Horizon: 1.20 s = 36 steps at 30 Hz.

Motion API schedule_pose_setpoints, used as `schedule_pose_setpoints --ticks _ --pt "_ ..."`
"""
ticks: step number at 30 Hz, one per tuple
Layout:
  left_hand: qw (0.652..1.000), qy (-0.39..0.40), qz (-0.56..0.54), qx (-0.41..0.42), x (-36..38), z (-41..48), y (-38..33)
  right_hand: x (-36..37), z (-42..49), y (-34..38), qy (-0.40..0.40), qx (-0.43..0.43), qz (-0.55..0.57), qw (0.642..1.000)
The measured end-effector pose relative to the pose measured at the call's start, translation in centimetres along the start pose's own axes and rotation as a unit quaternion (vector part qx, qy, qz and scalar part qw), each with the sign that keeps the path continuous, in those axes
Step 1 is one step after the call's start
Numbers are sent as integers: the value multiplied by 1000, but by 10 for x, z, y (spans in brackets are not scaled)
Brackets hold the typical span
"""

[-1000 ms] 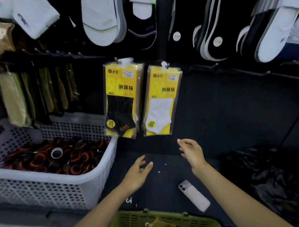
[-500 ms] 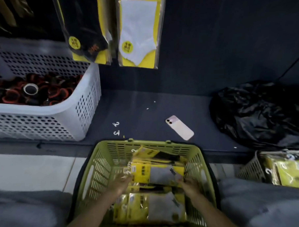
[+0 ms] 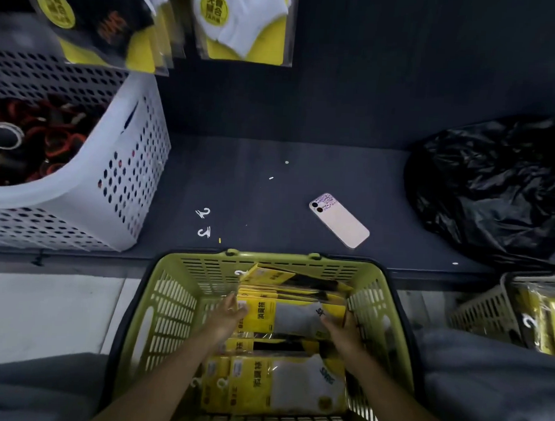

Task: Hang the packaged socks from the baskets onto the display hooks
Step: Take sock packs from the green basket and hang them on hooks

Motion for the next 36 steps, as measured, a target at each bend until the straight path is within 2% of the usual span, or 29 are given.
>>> schedule_pose_setpoints --ticks 2,6,13,15,19,22,25,27,29,30,32,34,36 --pt "1000 11 -13 -4 3 5 4 -1 5 0 -11 -10 -6 1000" --pt "998 -16 -65 -18 -1 8 11 -3 3 0 -8 -41 -22 999" --pt "991 -87 -93 -32 -31 -12 17 7 -41 25 125 -88 -10 988" --pt "992 -69 -103 -32 -35 -23 15 9 -59 40 162 -111 -4 981" --pt "992 -31 -124 -11 -48 -43 -7 -6 -97 74 181 -154 12 971" --pt "979 -79 -181 54 -69 -58 -48 -25 -129 103 169 -195 43 965" --pt "940 -126 -283 144 -95 -77 -106 -45 -163 131 141 -231 126 954" --pt "900 -103 -370 208 -107 -87 -142 -50 -184 147 149 -244 186 940" --pt "857 -21 -441 265 -104 -101 -183 -47 -206 163 202 -259 237 914" --pt "850 10 -440 289 -100 -110 -203 -43 -219 172 230 -272 253 899" --pt "859 2 -389 334 -97 -127 -238 -33 -243 184 265 -288 263 882" --pt "857 -54 -357 368 -108 -143 -267 -22 -260 196 277 -311 236 878" --pt "850 -112 -320 404 -130 -158 -291 -20 -273 209 252 -347 203 880"
Point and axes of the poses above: each hand's wrist, its own z-axis towards the middle knuckle, its own x-axis out of the palm, y = z × x, the point moved 6 cm from there along z, towards the middle knuckle, and after that the axes turned 11 degrees about x, right-handed, at the moved point
